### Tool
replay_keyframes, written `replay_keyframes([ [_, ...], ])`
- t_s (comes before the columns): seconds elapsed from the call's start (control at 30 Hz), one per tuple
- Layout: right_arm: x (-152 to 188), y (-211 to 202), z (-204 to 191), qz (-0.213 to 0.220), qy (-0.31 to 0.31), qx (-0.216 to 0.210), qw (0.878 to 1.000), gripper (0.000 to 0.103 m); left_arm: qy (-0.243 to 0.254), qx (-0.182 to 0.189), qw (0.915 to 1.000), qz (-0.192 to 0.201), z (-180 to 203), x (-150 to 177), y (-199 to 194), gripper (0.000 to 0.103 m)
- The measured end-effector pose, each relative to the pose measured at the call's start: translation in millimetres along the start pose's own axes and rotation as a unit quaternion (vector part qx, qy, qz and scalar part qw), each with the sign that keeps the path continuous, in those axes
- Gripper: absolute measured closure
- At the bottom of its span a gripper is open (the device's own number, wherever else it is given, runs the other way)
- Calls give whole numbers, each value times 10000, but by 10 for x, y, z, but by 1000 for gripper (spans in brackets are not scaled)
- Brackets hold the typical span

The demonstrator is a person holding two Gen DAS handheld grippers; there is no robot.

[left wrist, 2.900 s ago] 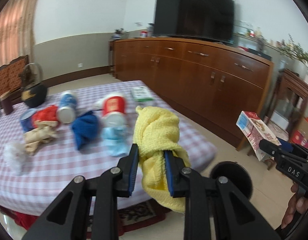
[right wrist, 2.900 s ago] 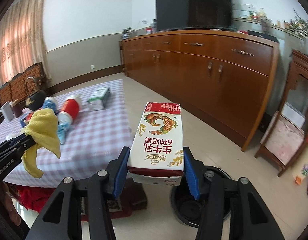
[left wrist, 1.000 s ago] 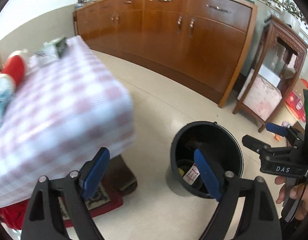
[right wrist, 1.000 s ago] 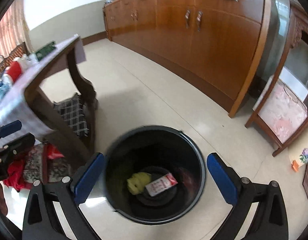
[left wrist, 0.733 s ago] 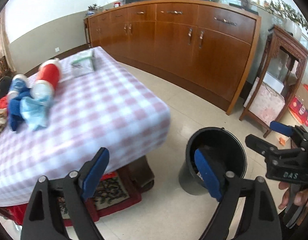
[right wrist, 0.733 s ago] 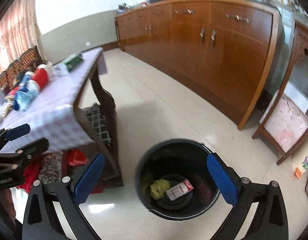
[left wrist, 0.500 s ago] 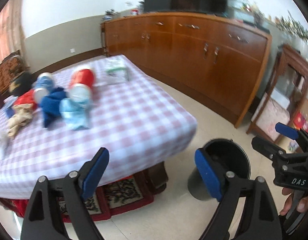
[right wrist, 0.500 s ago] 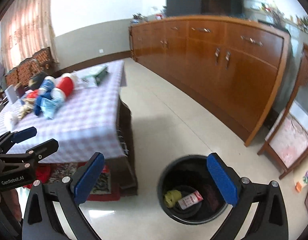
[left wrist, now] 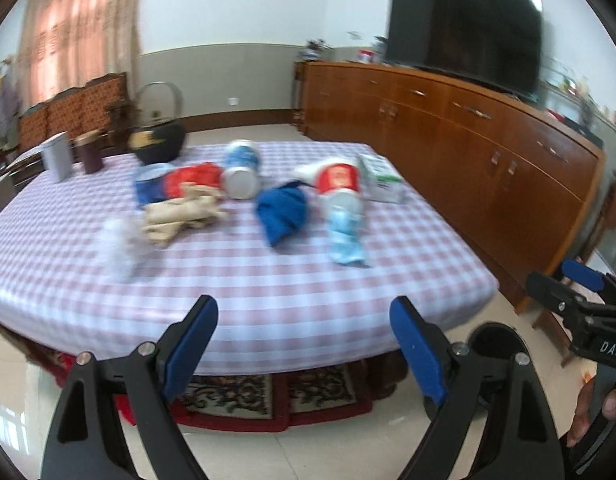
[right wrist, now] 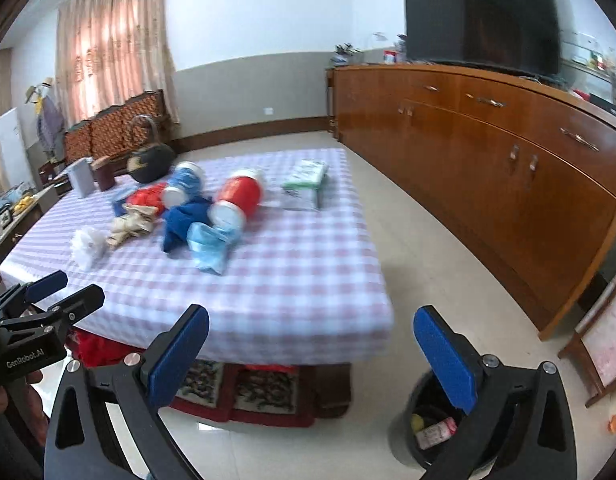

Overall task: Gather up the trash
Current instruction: 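Move both tools back to the table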

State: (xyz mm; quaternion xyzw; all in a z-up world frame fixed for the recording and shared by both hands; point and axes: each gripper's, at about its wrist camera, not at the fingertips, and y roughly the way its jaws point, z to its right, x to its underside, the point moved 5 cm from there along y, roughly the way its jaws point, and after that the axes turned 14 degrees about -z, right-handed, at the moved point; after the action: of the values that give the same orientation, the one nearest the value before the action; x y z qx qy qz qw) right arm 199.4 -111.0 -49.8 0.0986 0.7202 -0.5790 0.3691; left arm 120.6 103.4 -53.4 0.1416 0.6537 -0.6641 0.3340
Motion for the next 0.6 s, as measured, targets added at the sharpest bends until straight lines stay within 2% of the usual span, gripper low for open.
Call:
replay_keyframes([
  [0.3,-188,205,-740,4,-483,-300,9984,0,-527,-532,9971,92,-658,42,32,14],
  [0.53,-297,452,-1033,-51,-554,-272,9981,0,-782,-775,9939,74,-1056,61,113,14],
  [0.6,-336,551,-1081,-99,-568,-249,9980,3,-880,-829,9927,49,-1167,42,181,14],
])
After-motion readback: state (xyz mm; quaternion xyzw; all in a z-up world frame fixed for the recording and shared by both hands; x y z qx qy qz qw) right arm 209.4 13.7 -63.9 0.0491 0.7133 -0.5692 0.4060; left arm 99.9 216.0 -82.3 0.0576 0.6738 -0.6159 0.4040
